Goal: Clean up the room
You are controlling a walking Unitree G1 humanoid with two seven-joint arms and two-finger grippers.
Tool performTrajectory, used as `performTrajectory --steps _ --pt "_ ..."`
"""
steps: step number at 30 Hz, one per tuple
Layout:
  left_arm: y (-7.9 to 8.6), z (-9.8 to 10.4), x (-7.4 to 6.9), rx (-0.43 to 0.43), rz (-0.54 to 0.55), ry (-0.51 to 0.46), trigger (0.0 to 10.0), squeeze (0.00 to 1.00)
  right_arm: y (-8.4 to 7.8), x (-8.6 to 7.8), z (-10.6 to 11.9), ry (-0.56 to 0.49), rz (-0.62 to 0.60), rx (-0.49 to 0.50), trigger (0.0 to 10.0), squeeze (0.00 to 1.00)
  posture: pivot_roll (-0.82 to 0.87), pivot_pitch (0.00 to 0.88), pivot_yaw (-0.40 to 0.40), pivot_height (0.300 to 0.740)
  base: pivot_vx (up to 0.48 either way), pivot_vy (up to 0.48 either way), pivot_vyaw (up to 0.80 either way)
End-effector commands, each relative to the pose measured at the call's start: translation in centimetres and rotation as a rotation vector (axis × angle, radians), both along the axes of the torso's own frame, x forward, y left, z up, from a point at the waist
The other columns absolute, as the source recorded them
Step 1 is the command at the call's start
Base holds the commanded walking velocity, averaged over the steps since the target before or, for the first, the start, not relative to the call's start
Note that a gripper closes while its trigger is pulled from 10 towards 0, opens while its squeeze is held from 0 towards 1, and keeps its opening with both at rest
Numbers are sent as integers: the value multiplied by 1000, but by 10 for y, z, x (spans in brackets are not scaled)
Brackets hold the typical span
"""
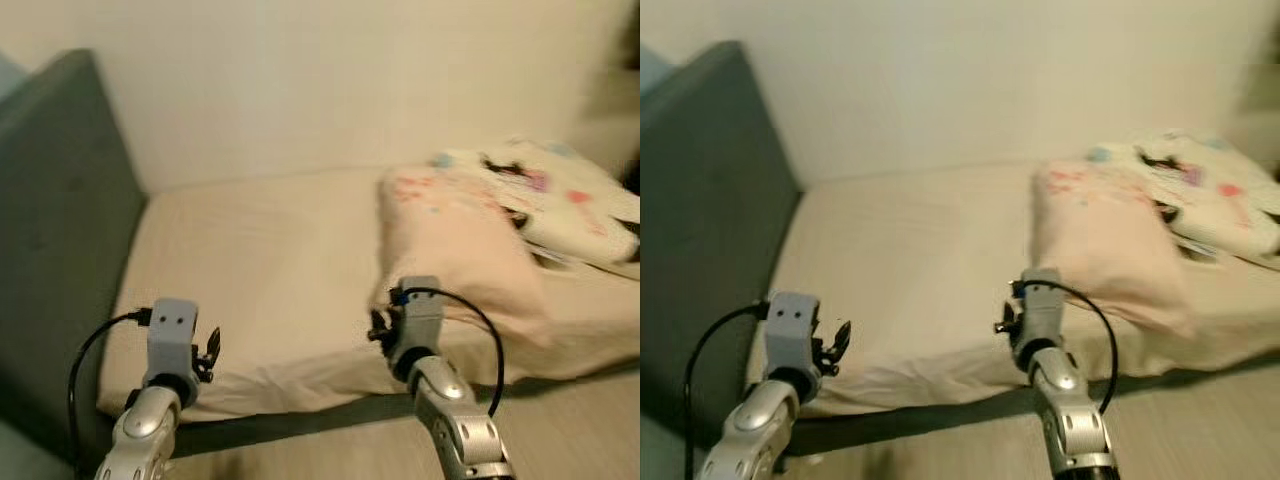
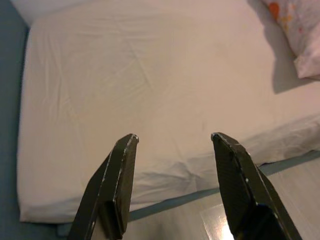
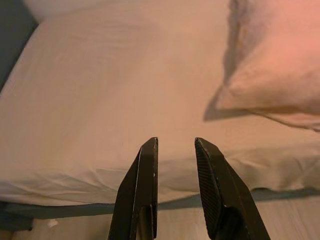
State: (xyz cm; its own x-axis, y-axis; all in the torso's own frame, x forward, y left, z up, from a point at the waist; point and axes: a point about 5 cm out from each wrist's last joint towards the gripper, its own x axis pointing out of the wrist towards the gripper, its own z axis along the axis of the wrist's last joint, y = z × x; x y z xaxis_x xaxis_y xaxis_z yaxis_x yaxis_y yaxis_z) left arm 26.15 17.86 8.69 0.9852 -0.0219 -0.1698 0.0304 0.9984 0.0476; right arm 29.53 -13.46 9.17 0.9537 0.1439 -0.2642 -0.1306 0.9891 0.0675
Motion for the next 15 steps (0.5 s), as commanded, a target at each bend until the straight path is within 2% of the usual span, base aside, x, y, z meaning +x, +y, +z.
performTrajectory --steps 1,8,15 --pt "0 0 -2 -1 -4 0 10000 0 -3 -2 -4 10 -1 -17 10000 0 -63 60 9 740 0 0 -800" --pt "-4 1 -2 -9 -22 -11 10000 0 -10 0 -3 7 -9 -26 10000 0 -69 50 6 740 0 0 -800" --pt "-5 2 -2 -14 -16 -28 10000 0 -7 -1 -4 19 17 -21 10000 0 -71 45 -1 740 0 0 -744"
